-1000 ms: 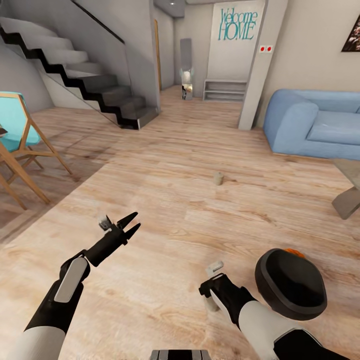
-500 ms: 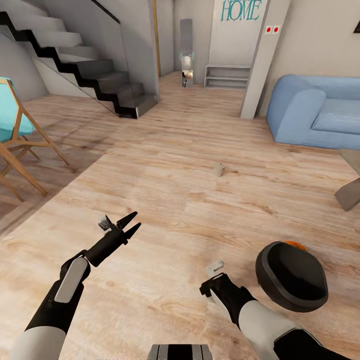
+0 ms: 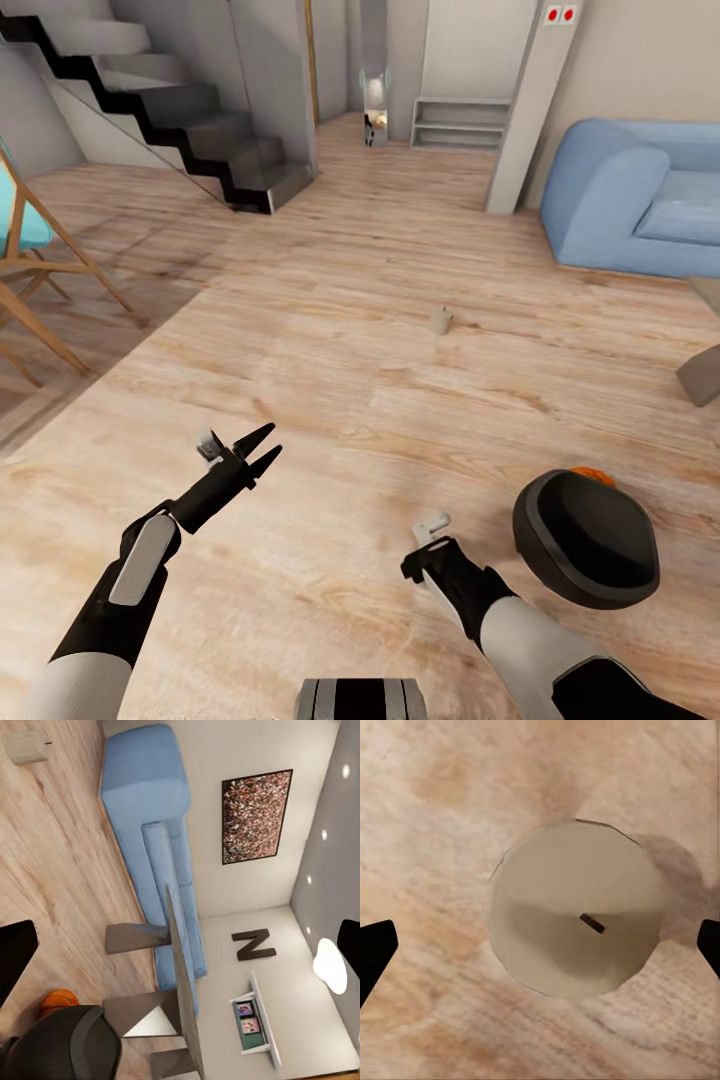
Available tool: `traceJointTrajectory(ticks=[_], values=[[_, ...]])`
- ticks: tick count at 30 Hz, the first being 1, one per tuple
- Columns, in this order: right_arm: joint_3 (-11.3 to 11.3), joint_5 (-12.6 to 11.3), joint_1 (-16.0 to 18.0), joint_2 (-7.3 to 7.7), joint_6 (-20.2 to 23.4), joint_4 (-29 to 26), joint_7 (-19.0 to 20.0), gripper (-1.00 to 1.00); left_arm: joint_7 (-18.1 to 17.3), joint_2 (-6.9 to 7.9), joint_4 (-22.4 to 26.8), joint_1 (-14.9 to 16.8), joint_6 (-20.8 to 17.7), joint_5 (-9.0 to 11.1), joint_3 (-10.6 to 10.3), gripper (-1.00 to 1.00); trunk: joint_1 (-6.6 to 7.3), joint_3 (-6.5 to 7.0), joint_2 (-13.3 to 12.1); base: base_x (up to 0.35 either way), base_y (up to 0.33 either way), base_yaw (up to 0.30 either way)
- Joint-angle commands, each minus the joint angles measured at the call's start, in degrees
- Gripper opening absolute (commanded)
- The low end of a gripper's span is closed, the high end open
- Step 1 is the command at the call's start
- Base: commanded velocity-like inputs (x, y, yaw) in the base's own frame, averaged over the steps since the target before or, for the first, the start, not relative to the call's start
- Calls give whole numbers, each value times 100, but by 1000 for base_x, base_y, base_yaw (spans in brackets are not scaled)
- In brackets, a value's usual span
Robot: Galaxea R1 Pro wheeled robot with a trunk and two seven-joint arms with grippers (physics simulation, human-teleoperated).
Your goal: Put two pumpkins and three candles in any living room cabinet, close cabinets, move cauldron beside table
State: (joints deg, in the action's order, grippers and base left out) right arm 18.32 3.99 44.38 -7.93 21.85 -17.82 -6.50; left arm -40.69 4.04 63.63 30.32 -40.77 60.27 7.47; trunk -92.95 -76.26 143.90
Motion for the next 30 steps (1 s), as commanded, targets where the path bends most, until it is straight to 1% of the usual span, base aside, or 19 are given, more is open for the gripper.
traceJointTrajectory(ticks=[1,5,11,18,20,25,30], values=[[-2,-2,0,35,2,-35,0,100,0,0,-4,0,-1,2,0,100,-2,-23,2,0,0,0],[-3,-3,0,75,-4,-72,-30,100,0,0,-8,0,-1,2,0,100,-13,-111,7,0,0,0],[-3,-3,0,80,-5,-76,-113,100,0,0,-5,0,-1,1,0,100,-28,-244,15,0,0,0],[-3,-3,0,81,-1,-80,-120,100,0,0,-7,0,-1,0,0,100,-46,-399,24,0,0,0],[-3,-15,66,93,26,-73,-110,100,-8,-66,-11,-66,8,2,7,100,-46,-399,25,0,0,0],[5,-18,228,90,5,-79,-109,100,-9,-86,-9,-123,8,2,8,100,-46,-399,25,0,0,0],[5,-21,246,87,12,-81,-114,100,-9,-88,-9,-124,8,2,5,100,-46,-390,25,0,0,-80]])
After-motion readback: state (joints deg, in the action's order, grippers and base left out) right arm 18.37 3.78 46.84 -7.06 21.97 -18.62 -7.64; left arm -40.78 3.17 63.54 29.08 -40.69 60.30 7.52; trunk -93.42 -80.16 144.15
